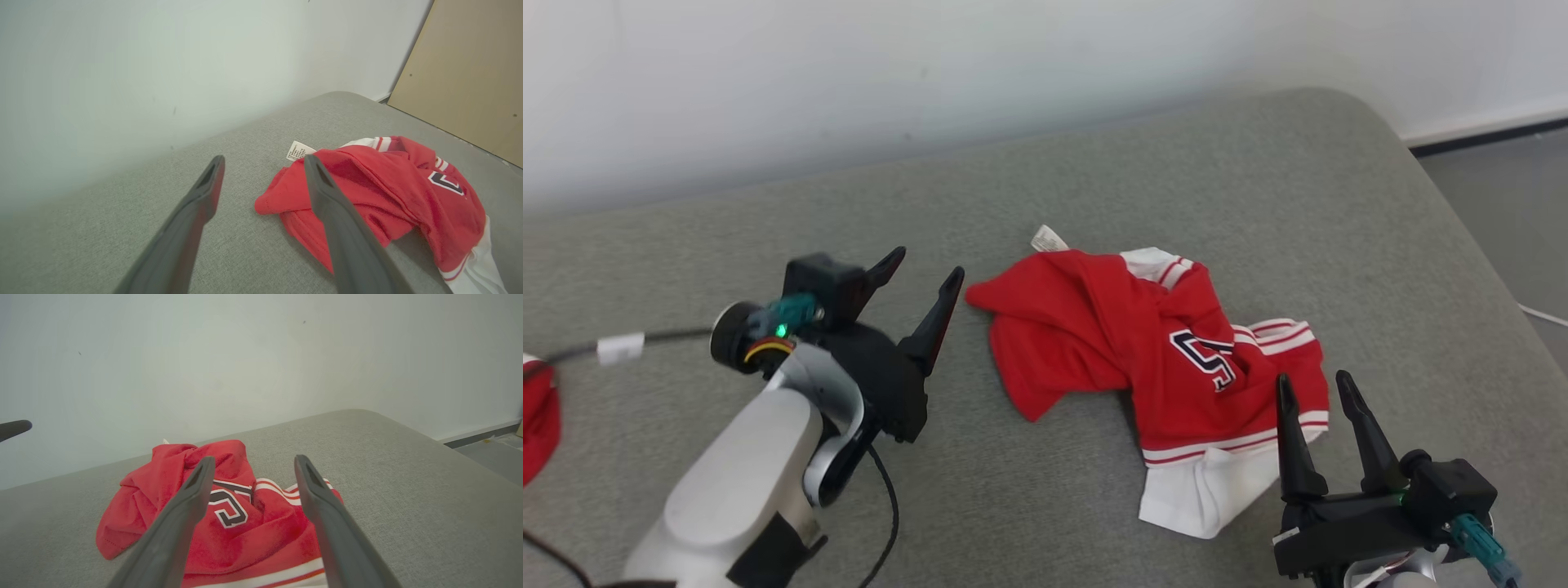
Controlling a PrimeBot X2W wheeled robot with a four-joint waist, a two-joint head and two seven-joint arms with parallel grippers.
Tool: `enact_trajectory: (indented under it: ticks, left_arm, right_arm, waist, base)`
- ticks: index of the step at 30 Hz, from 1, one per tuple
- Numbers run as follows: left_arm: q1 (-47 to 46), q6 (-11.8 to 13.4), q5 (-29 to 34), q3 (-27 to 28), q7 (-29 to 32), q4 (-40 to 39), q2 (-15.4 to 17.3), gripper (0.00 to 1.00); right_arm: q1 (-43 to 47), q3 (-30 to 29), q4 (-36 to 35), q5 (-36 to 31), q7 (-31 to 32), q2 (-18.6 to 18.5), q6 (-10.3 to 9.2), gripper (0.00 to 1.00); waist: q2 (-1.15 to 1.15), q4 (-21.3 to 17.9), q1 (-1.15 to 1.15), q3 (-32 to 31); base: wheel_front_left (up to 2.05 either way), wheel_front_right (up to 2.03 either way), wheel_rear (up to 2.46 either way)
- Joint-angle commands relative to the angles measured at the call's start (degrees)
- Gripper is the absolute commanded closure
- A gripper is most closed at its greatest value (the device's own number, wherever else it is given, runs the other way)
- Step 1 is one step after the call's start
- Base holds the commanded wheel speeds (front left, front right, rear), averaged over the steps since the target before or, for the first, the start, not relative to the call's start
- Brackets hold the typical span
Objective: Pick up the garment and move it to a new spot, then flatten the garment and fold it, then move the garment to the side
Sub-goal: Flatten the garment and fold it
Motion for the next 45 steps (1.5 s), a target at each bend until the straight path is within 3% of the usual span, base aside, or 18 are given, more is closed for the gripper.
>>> enact_trajectory:
  ticks: [1, 11, 20, 21, 22, 23, 24, 25, 39, 45]
  left_arm:
    - [-1.5, 0.1, -2.1, -1.8, 1.3, 0.0, 0.9, 0.0]
    - [-11.6, 0.1, -15.2, -16.6, 10.0, 3.0, 5.0, 0.0]
    - [-15.8, 0.1, -21.5, -25.4, 12.0, 7.9, 5.3, 0.0]
    - [-16.1, 0.1, -22.1, -26.2, 12.2, 8.4, 5.2, 0.24]
    - [-16.5, 0.1, -22.3, -27.0, 12.3, 8.8, 5.3, 0.54]
    - [-16.8, 0.1, -22.8, -27.7, 12.0, 9.3, 5.4, 0.72]
    - [-16.8, 0.1, -22.8, -27.7, 12.0, 9.3, 5.4, 0.72]
    - [-17.0, 0.1, -23.3, -28.4, 11.7, 9.6, 5.4, 1.0]
    - [-22.3, 0.1, -28.0, -36.6, 5.7, 9.5, 6.8, 1.0]
    - [-22.4, 0.1, -28.9, -37.2, -0.2, 5.3, 10.3, 1.0]
  right_arm:
    - [-0.7, 0.2, 0.1, 0.6, 0.0, 0.1, 0.06, 0.0]
    - [-3.1, 1.8, 0.6, 2.3, 0.0, 0.1, 0.06, 0.0]
    - [-3.4, 2.4, 1.1, 3.1, 0.0, 0.1, 0.06, 0.0]
    - [-3.4, 2.4, 1.1, 3.2, 0.0, 0.1, 0.06, 0.0]
    - [-3.4, 2.4, 1.1, 3.2, 0.0, 0.2, 0.06, 0.0]
    - [-3.5, 2.3, 1.1, 3.1, 0.0, 0.2, 0.06, 0.0]
    - [-3.5, 2.3, 1.1, 3.1, 0.0, 0.2, 0.06, 0.0]
    - [-3.6, 2.2, 1.2, 3.1, 0.0, 0.2, 0.06, 0.0]
    - [-3.6, 1.9, 1.0, 2.2, 0.0, 0.1, 0.06, 0.0]
    - [-2.0, 0.9, 0.6, 1.7, 0.0, 0.1, 0.06, 0.0]
  waist:
    - [-0.01, -2.7, -0.01, 2.5]
    - [-0.01, -7.0, -0.01, 5.6]
    - [-0.01, -8.9, -0.01, 7.1]
    - [-0.01, -9.0, -0.01, 7.1]
    - [-0.01, -9.0, -0.01, 7.2]
    - [-0.01, -9.0, -0.01, 7.3]
    - [-0.01, -9.0, -0.01, 7.3]
    - [-0.01, -9.0, -0.01, 7.3]
    - [-0.01, -6.5, -0.01, 6.8]
    - [-0.01, -4.8, -0.01, 5.6]
  base:
    - [0.0, 0.0, 0.0]
    - [0.0, 0.0, 0.0]
    - [0.0, 0.0, 0.0]
    - [0.0, 0.0, 0.0]
    - [0.0, 0.0, 0.0]
    - [0.0, 0.0, 0.0]
    - [0.0, 0.0, 0.0]
    - [0.0, 0.0, 0.0]
    - [0.0, 0.0, 0.0]
    - [0.0, 0.0, 0.0]
